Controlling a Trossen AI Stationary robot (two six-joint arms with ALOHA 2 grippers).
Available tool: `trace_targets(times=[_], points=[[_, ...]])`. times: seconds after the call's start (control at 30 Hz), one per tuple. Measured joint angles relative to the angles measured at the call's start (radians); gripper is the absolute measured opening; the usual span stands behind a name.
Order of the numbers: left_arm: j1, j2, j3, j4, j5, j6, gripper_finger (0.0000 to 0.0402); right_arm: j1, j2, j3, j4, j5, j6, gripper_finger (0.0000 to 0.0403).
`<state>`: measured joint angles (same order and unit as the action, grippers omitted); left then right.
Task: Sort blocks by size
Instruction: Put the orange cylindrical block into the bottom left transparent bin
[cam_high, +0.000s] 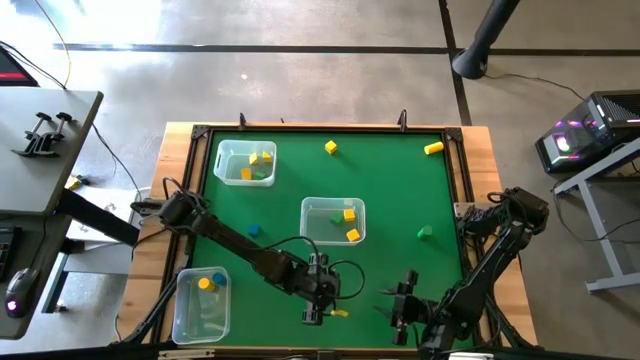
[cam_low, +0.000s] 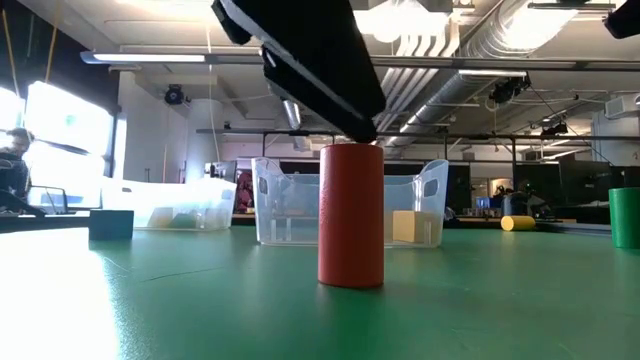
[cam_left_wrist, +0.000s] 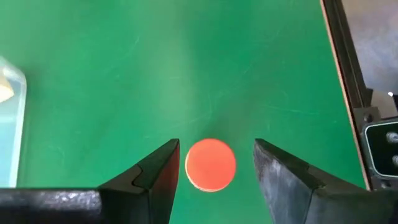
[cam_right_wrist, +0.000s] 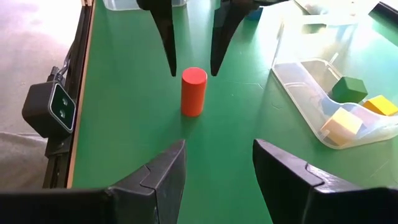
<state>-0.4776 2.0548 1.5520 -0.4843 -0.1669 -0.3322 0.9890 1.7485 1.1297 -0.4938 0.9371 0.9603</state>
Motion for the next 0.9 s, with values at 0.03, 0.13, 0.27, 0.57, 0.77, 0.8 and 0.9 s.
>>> trace_targets(times=[0.03, 0.13, 0.27, 0.57, 0.77, 0.8, 0.9], points=[[-0.002, 0.007, 0.001, 0.014, -0.001, 0.014, 0.0188, 0.000, 0.000, 0.000, 0.000, -0.002, 0.000, 0.0181], [-0.012, 0.029, 0.001, 0.016, -0.004, 0.029, 0.0188, 0.000, 0.000, 0.000, 0.000, -0.002, 0.000, 0.0181], [-0.018, 0.055, 0.000, 0.011, -0.017, 0.026, 0.0188, 0.000, 0.000, 0.000, 0.002, -0.005, 0.000, 0.0181], [-0.020, 0.062, 0.000, 0.009, -0.026, -0.003, 0.0188, 0.000, 0.000, 0.000, 0.005, -0.010, 0.000, 0.0181], [-0.021, 0.060, 0.000, 0.005, -0.016, -0.030, 0.0180, 0.000, 0.000, 0.000, 0.005, -0.010, 0.000, 0.0181], [-0.021, 0.060, 0.004, -0.001, -0.016, -0.031, 0.0176, 0.000, 0.000, 0.000, 0.005, -0.010, 0.000, 0.0181], [-0.021, 0.060, 0.015, -0.002, -0.015, -0.031, 0.0162, 0.000, 0.000, 0.000, 0.005, -0.010, 0.000, 0.0181]])
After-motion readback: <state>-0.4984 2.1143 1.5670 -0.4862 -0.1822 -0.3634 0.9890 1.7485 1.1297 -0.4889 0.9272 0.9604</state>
